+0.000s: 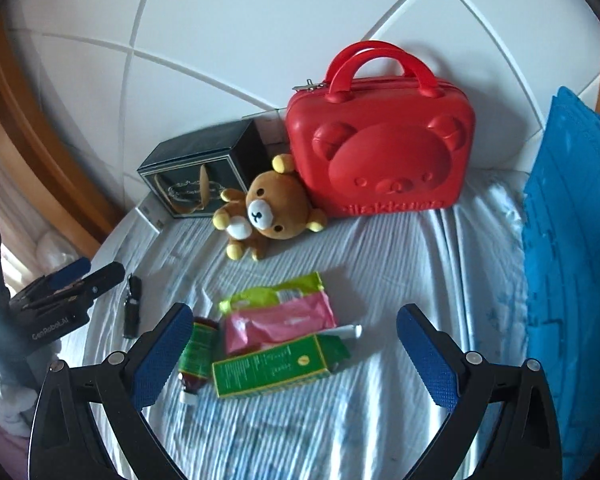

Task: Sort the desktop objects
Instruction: 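Move both open tools back over the bed, then grasp the brown bear plush with both tools from either side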

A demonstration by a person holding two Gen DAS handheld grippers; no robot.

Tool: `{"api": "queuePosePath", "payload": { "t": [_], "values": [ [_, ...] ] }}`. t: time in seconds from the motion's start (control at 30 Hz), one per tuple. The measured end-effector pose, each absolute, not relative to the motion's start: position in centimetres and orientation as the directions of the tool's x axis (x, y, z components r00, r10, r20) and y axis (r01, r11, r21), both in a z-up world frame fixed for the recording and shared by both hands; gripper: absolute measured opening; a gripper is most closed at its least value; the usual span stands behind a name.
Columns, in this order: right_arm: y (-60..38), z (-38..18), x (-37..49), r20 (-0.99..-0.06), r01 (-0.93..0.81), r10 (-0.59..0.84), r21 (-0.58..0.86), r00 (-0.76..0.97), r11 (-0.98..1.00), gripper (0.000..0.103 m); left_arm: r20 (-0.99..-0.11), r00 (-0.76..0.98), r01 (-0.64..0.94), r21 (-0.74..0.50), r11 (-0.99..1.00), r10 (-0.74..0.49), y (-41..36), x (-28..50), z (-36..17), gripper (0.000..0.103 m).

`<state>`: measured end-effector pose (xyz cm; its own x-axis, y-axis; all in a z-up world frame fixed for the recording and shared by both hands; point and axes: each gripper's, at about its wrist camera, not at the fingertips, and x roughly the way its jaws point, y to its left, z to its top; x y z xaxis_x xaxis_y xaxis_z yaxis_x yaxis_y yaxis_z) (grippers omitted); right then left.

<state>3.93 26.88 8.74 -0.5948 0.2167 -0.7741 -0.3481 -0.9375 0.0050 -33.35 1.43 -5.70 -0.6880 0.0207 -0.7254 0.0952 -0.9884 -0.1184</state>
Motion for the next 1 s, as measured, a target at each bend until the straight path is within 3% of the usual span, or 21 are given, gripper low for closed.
{"api": "queuePosePath", "payload": {
  "t": [0.17,0.47,0.7,1.0],
  "values": [
    [28.5,4.2,-1.0,-0.748,-0.342,0.252,-0.036,-0.613,-0.939,0.103,-0.717,-0.697,0.120,-0.107,-0.987,-0.007,1.6,-37.6,-10.5,0.084],
    [30.5,-4.2,-10.9,-0.794,-0.330,0.216,-0.021,-0.568,-0.944,0.103,-0.803,-0.596,0.143,-0.124,-0.982,0.015,1.4,-45.3,-18.9,0.084],
    [31.0,-7.6,-16.2,-0.788,-0.294,0.257,-0.101,-0.559,-0.951,0.103,-0.835,-0.548,0.155,-0.154,-0.976,0.045,1.3,-49.2,-22.0,0.084],
    [31.3,-10.2,-19.7,-0.815,-0.255,0.215,-0.086,-0.539,-0.963,0.103,-0.877,-0.476,0.169,-0.160,-0.973,0.061,1.0,-52.7,-24.6,0.084]
  ]
}}
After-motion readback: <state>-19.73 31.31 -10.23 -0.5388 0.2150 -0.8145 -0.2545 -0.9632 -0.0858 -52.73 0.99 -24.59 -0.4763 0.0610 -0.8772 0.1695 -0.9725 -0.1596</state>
